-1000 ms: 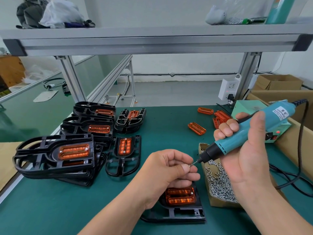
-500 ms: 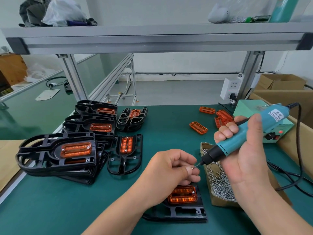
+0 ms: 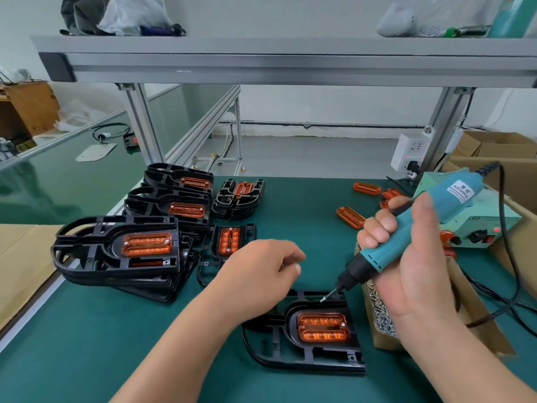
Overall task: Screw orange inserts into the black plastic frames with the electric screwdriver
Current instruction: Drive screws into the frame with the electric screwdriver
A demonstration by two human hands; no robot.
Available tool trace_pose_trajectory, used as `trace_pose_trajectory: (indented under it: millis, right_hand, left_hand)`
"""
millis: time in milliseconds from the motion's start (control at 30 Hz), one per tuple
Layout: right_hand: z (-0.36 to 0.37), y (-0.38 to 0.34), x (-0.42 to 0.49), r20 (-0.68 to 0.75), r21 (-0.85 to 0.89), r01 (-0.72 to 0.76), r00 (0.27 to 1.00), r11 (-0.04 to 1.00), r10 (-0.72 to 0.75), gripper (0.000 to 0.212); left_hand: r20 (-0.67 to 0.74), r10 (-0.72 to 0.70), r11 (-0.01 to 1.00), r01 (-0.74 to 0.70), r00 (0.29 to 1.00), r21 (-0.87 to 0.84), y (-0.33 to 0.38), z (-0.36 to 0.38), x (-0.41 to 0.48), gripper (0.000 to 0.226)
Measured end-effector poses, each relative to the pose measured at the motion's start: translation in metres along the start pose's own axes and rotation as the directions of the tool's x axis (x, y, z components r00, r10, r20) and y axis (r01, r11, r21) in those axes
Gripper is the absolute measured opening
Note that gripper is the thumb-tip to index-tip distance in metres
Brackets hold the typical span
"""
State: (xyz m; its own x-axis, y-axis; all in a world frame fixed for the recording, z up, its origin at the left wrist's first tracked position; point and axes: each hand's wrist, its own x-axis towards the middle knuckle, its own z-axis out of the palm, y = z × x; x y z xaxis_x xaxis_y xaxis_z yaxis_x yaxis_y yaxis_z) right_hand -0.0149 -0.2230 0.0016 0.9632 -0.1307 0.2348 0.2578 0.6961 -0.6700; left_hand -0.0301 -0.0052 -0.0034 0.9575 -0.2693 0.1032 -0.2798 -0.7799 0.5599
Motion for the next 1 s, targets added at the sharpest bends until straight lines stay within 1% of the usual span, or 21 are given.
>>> trace_pose_trajectory:
  millis: [67, 100, 200, 267, 300, 367, 433, 700, 833, 900, 933, 967, 1000]
  right_hand:
    - [0.005, 0.006, -0.003, 0.034, -0.041, -0.018, 0.999, 0.999, 0.019, 0.030]
    - [0.008, 0.009, -0.004, 0.054, -0.059, -0.028, 0.998, 0.998, 0.031, 0.029]
    - [0.016, 0.017, -0.008, 0.118, -0.102, -0.049, 0.991, 0.994, 0.061, 0.027]
    - [0.020, 0.020, -0.011, 0.159, -0.137, -0.055, 0.984, 0.989, 0.076, 0.026]
    - [0.022, 0.021, -0.013, 0.187, -0.154, -0.057, 0.979, 0.986, 0.086, 0.030]
    - [0.024, 0.023, -0.016, 0.238, -0.177, -0.060, 0.966, 0.982, 0.102, 0.045]
    - [0.024, 0.024, -0.018, 0.265, -0.189, -0.061, 0.958, 0.980, 0.111, 0.051]
    - [0.026, 0.026, -0.020, 0.290, -0.223, -0.070, 0.947, 0.972, 0.135, 0.050]
    - [0.030, 0.024, -0.022, 0.358, -0.256, -0.068, 0.920, 0.964, 0.160, 0.049]
    - [0.034, 0.026, -0.023, 0.403, -0.280, -0.062, 0.898, 0.958, 0.176, 0.047]
    - [0.036, 0.027, -0.023, 0.421, -0.301, -0.053, 0.888, 0.952, 0.182, 0.046]
    - [0.038, 0.028, -0.023, 0.436, -0.328, -0.039, 0.880, 0.944, 0.188, 0.046]
    - [0.040, 0.029, -0.024, 0.450, -0.358, -0.018, 0.872, 0.933, 0.190, 0.045]
  left_hand:
    - [0.106, -0.011, 0.993, -0.002, 0.994, 0.115, -0.001, -0.004, -0.002, 0.030]
    - [0.146, -0.023, 0.989, 0.001, 0.989, 0.146, 0.000, -0.006, -0.002, 0.031]
    - [0.229, -0.037, 0.980, -0.009, 0.973, 0.199, 0.004, -0.007, -0.004, 0.035]
    - [0.259, -0.041, 0.972, -0.021, 0.965, 0.234, 0.005, -0.008, -0.004, 0.036]
    - [0.264, -0.041, 0.970, -0.025, 0.964, 0.242, 0.006, -0.008, -0.003, 0.035]
    - [0.265, -0.040, 0.970, -0.026, 0.963, 0.240, 0.006, -0.009, -0.003, 0.033]
    - [0.265, -0.041, 0.972, -0.023, 0.963, 0.233, 0.006, -0.009, -0.003, 0.030]
    - [0.261, -0.031, 0.974, -0.028, 0.965, 0.223, 0.006, -0.007, -0.003, 0.026]
    - [0.263, -0.037, 0.981, -0.015, 0.964, 0.194, 0.003, -0.006, -0.003, 0.024]
    - [0.274, -0.042, 0.986, -0.004, 0.961, 0.166, 0.003, -0.006, -0.003, 0.018]
    - [0.268, -0.046, 0.989, 0.007, 0.962, 0.145, 0.001, -0.004, -0.003, 0.010]
    - [0.254, -0.044, 0.991, 0.011, 0.966, 0.130, 0.001, -0.004, -0.003, 0.011]
    - [0.243, -0.052, 0.992, 0.022, 0.969, 0.124, 0.002, -0.003, -0.003, 0.026]
